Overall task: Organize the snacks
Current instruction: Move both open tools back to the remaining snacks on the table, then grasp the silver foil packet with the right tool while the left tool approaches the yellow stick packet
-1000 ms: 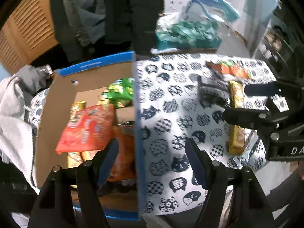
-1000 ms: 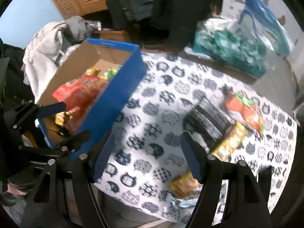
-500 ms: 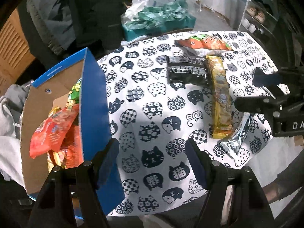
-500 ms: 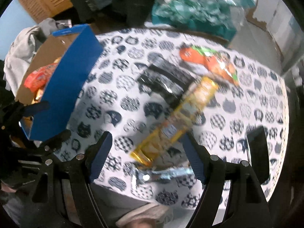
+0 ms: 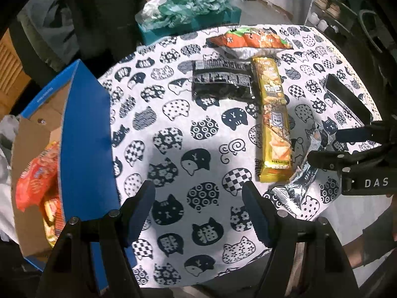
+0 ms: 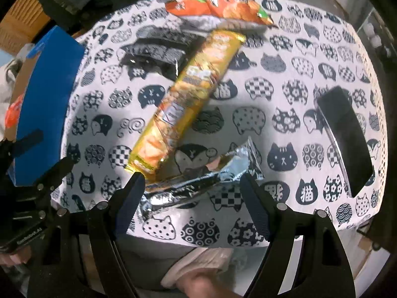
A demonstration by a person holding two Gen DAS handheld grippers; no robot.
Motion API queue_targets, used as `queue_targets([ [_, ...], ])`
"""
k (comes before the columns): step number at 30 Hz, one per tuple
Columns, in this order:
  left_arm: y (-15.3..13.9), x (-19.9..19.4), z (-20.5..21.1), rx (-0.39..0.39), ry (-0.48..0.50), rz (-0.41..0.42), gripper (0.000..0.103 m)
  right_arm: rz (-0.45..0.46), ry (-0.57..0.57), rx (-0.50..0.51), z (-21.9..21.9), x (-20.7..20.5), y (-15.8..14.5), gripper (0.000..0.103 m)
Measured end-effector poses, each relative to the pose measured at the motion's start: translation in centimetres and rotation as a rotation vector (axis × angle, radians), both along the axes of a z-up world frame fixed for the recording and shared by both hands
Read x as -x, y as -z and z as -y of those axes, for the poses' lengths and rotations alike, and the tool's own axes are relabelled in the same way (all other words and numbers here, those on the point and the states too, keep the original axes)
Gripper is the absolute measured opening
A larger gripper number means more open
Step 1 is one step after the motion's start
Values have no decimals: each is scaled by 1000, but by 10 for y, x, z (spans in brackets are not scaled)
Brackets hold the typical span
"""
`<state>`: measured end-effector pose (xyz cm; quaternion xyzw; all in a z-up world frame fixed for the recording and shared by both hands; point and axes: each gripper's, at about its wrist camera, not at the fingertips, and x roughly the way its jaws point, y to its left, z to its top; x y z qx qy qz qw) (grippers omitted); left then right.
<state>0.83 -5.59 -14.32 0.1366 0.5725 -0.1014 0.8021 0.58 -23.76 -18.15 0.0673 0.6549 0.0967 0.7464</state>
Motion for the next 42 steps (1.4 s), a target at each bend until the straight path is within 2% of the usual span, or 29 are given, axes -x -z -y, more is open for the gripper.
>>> queue_targets([
  [6,11,-5,2,7,-12,-20,74,-37,31,32,6,0,14,79],
  [14,21,-10,7,4,-13,-50,74,-106,111,-28,8,-9,37,79],
  [18,25,-11,11,-1,-3,-57,74,-106,99,-24,-2,-16,44,79],
  [20,26,-12,11,0,-4,-61,74,-98,80,-26,-5,-18,46,74],
  [21,26,-13,12,2,-6,-63,74,-91,63,-20,-8,-20,45,68],
  [22,27,-15,13,7,-10,-68,74,-81,32,-16,-11,-22,44,53],
  [25,27,-20,16,15,-17,-73,74,-64,-10,-12,-17,-29,43,35],
  [29,28,-27,25,30,-16,-80,74,-27,-28,25,-11,-41,43,31],
  [33,31,-34,36,63,-24,-106,74,26,-37,103,3,-55,42,27],
  [42,43,-50,65,94,-24,-142,78,83,-17,113,32,-76,37,27],
])
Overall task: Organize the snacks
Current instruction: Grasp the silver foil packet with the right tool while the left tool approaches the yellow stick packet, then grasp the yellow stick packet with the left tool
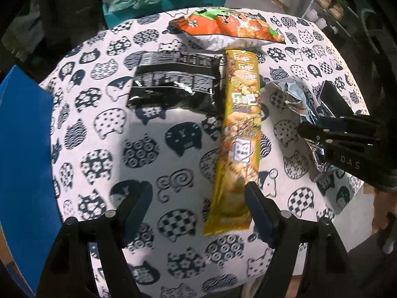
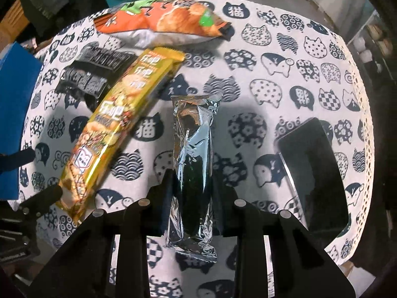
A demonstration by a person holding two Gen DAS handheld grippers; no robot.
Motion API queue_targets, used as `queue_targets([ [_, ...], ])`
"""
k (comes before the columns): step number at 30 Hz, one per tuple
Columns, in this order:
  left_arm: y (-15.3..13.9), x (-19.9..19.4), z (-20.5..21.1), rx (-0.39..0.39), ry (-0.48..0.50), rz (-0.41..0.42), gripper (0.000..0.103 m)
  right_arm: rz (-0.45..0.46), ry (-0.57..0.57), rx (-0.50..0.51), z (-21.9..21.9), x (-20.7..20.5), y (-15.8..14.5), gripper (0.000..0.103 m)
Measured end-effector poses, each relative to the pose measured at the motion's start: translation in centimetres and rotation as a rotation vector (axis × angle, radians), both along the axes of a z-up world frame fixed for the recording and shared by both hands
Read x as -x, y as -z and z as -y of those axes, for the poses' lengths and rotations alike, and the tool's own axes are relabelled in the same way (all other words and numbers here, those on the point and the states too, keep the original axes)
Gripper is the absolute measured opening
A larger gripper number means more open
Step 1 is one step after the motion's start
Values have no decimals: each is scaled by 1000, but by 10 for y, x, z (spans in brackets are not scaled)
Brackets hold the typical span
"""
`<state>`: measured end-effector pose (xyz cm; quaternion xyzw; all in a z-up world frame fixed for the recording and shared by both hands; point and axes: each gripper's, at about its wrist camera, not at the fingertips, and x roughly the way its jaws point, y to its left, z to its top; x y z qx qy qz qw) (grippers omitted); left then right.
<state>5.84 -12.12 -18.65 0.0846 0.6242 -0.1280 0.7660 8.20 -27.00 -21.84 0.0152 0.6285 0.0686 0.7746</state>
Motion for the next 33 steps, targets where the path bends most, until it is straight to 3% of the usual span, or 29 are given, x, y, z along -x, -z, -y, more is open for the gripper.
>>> queue_targets([
  [5,11,-10,13,1,-5,-15,81,9,-13,2,17,-11,9,27],
  [9,14,-20,22,18,-23,-3,82,3,-10,-17,29,5,11,27],
  [20,36,-41,45,-30,-12,-24,82,3,18,-69,65,2,26,31],
  [26,45,-55,57,-60,0,3,82,39,17,-50,58,-5,26,33],
  [27,45,-55,58,-56,2,8,79,41,13,-46,57,-6,26,33],
  [31,38,-54,57,-33,16,13,36,51,-10,-34,48,-3,26,28],
  [33,35,-49,60,-43,43,15,33,50,-22,-28,44,0,24,28],
])
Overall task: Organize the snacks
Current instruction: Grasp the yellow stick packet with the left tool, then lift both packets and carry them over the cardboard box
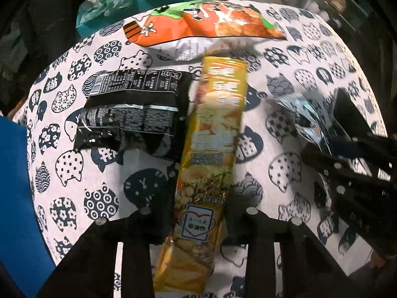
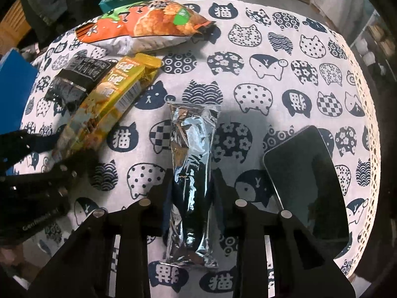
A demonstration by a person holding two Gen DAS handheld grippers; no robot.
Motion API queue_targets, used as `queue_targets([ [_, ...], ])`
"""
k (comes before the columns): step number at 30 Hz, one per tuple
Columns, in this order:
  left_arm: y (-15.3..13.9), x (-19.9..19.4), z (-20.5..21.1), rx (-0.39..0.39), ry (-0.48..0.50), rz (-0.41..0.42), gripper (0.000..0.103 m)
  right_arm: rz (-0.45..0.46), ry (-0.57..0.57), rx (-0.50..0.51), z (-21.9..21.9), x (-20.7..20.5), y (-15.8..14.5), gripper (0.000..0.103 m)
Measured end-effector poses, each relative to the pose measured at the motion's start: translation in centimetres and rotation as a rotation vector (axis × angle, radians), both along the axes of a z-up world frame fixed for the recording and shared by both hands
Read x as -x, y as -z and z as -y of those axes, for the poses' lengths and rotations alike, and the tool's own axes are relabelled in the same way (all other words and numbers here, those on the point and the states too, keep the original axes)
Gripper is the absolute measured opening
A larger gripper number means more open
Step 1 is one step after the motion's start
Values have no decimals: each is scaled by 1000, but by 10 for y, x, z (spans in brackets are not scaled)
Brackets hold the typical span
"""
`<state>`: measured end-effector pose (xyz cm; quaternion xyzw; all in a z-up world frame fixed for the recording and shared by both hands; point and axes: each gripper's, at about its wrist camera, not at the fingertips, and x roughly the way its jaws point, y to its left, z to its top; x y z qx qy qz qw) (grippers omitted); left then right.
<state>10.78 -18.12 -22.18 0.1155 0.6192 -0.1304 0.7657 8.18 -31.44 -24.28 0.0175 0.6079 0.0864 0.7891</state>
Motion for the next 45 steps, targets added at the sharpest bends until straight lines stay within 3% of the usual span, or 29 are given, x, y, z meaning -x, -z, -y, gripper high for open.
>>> queue_targets([
  [13,-39,56,-23,13,26,67,31,41,-12,-39,-6,16,-28,27],
  [30,-93,90,-67,70,14,137,31,106,-45,-61,-25,36,-77,27],
  [45,-144,114,-100,123,-11,249,31,160,-96,-78,-59,42,-112,27],
])
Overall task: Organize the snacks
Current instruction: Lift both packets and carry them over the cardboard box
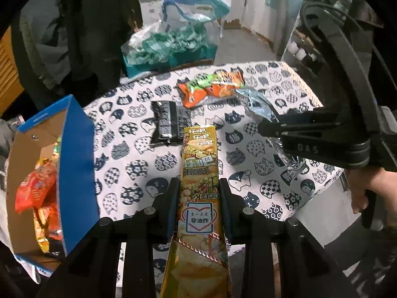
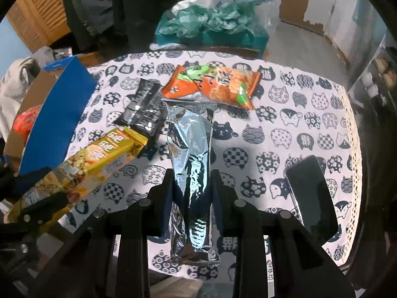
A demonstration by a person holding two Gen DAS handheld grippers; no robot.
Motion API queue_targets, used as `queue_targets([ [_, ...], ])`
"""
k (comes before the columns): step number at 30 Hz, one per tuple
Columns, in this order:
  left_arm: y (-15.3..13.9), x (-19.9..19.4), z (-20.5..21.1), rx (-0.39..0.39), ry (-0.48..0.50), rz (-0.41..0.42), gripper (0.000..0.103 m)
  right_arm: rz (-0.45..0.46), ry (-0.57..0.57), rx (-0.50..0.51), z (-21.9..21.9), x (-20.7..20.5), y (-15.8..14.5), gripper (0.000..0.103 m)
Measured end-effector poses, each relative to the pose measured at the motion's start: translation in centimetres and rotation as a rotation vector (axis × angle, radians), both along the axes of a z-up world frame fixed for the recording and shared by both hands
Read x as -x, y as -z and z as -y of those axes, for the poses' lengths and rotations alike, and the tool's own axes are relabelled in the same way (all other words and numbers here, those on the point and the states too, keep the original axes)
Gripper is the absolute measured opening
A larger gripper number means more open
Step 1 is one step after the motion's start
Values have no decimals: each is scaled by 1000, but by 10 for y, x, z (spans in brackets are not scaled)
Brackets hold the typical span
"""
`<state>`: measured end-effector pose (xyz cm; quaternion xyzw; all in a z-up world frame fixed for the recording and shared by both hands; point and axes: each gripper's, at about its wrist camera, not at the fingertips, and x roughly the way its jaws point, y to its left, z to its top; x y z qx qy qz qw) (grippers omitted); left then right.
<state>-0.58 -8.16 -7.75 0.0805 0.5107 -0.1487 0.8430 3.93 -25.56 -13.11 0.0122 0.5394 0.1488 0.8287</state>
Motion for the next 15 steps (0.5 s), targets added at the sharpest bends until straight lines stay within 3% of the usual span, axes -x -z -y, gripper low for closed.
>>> queue_targets([
  [15,-36,-6,-58,21,-113,115,31,43,-66,-47,-46,-4,-35,27],
])
